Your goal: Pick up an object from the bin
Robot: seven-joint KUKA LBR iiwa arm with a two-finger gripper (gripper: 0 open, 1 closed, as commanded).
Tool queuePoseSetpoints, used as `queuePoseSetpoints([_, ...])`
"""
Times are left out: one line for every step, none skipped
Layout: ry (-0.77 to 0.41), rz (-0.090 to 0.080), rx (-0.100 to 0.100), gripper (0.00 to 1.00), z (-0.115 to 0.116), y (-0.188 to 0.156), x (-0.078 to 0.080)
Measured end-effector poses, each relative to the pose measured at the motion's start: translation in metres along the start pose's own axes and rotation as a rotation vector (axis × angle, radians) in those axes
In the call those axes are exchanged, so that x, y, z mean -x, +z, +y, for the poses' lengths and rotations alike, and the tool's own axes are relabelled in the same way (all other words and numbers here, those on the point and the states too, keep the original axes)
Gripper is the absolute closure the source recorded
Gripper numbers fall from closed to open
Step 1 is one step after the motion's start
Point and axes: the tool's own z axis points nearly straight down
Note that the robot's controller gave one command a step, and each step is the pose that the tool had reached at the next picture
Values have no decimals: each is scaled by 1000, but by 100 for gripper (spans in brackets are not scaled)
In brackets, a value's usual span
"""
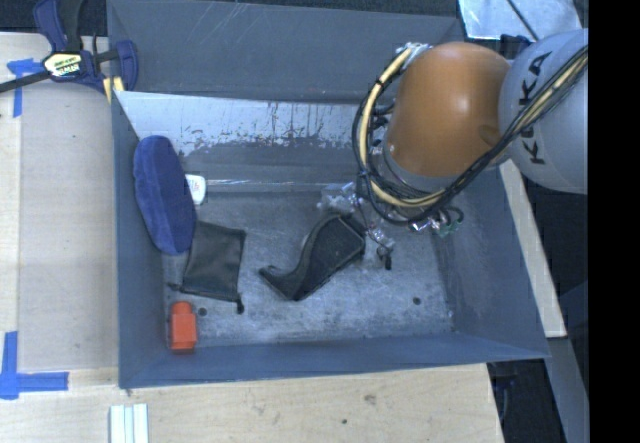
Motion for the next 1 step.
queuePoseSetpoints([3,-3,-3,100,-9,-68,9])
